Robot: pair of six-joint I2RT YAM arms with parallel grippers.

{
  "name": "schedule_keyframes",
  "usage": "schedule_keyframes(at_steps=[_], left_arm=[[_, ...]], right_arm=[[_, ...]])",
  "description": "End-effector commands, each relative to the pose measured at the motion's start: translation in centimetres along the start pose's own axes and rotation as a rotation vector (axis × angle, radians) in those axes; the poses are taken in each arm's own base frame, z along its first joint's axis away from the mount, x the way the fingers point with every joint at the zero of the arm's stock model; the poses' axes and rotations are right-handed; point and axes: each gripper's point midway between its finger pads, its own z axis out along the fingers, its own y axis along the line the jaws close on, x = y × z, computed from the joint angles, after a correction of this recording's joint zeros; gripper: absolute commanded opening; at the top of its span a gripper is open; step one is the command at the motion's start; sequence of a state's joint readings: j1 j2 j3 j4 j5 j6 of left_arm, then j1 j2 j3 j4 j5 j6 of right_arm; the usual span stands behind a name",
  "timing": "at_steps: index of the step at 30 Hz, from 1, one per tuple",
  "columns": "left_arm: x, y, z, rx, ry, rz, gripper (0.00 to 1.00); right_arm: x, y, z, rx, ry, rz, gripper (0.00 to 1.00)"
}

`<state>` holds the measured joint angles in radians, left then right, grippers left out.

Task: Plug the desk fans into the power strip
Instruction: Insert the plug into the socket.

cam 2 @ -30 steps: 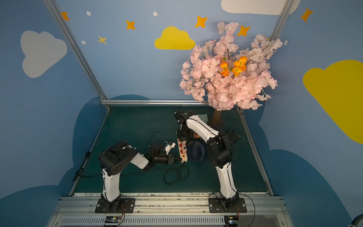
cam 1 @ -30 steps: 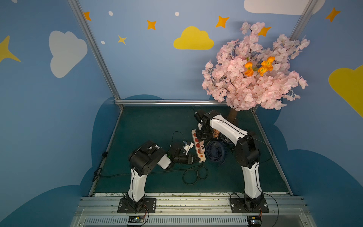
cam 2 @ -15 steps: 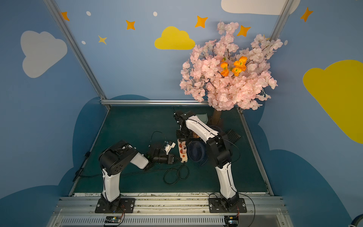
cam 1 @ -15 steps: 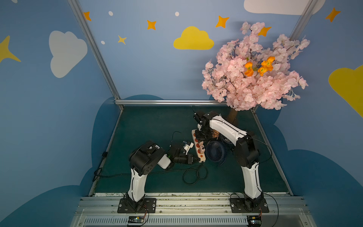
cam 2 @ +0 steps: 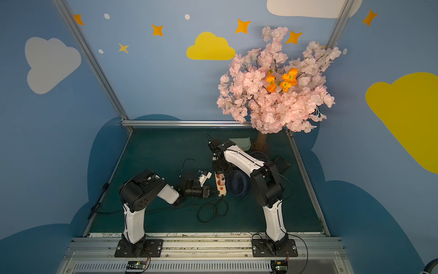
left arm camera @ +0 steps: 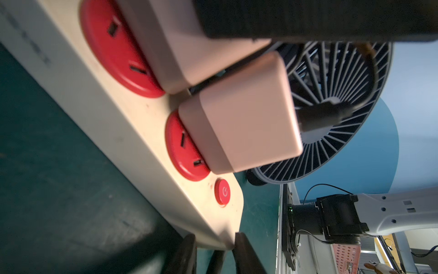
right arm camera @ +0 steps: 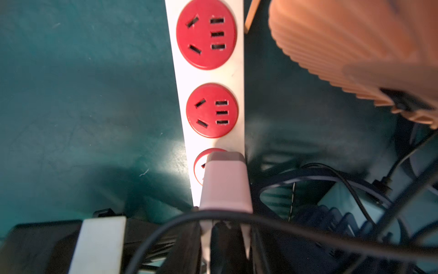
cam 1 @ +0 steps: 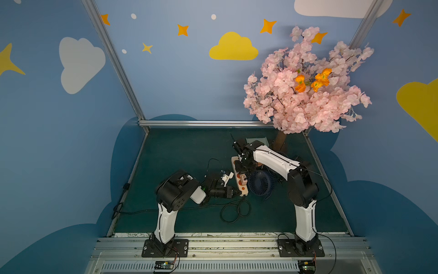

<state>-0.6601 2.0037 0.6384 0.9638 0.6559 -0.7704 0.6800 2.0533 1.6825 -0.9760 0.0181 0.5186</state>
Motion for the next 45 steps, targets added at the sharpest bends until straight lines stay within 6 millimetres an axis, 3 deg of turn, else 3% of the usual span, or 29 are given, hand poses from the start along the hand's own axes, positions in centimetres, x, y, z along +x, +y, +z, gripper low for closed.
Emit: schedule_keyframes(at_steps=[1, 9, 22, 25, 26, 29, 34, 37, 40, 45], left_arm=[[2.2, 2.9, 0.2, -0.078, 0.049, -0.051, 0.31], [1.9, 2.4, -0.2, -0.084, 0.03, -0.044, 0.32], [1.2, 1.4, -1.4, -0.117, -0.003, -0.001, 0.32], [0.6, 0.7, -1.7, -0.115, -0.019, 0.012, 0.37], [0.4, 0.4, -1.9, -0.114, -0.025, 0.019, 0.4], [-0.4, -0.4, -2.4, -0.117, -0.044, 0.044, 0.53], [-2.0, -1.5, -3.8, -0.154, -0.087, 0.098, 0.68], [-2.8, -1.4, -4.8, -0.2, -0.109, 0.125, 0.72], [-3.2, -1.2, -5.5, -0.246, -0.106, 0.146, 0.75], [-4.0, -1.8, -6.2, -0.277, -0.12, 0.181, 0.79]], right_arm=[[4.4, -1.4, 8.1, 0.065, 0.217, 0.022, 0.0], [7.5, -2.6, 14.3, 0.098, 0.329, 0.033, 0.0], [7.3, -2.2, 14.8, 0.122, 0.304, 0.012, 0.0], [7.1, -1.3, 14.0, 0.104, 0.286, -0.008, 0.0], [7.1, -0.7, 13.4, 0.088, 0.279, -0.018, 0.07], [5.9, 1.0, 9.9, 0.036, 0.207, -0.046, 0.4], [2.7, 3.5, 1.2, -0.081, 0.028, -0.081, 0.86], [2.1, 4.2, -4.0, -0.141, -0.057, -0.109, 0.93], [2.4, 3.7, -7.7, -0.173, -0.111, -0.123, 0.93], [2.8, 0.5, -12.1, -0.155, -0.24, -0.114, 0.94]])
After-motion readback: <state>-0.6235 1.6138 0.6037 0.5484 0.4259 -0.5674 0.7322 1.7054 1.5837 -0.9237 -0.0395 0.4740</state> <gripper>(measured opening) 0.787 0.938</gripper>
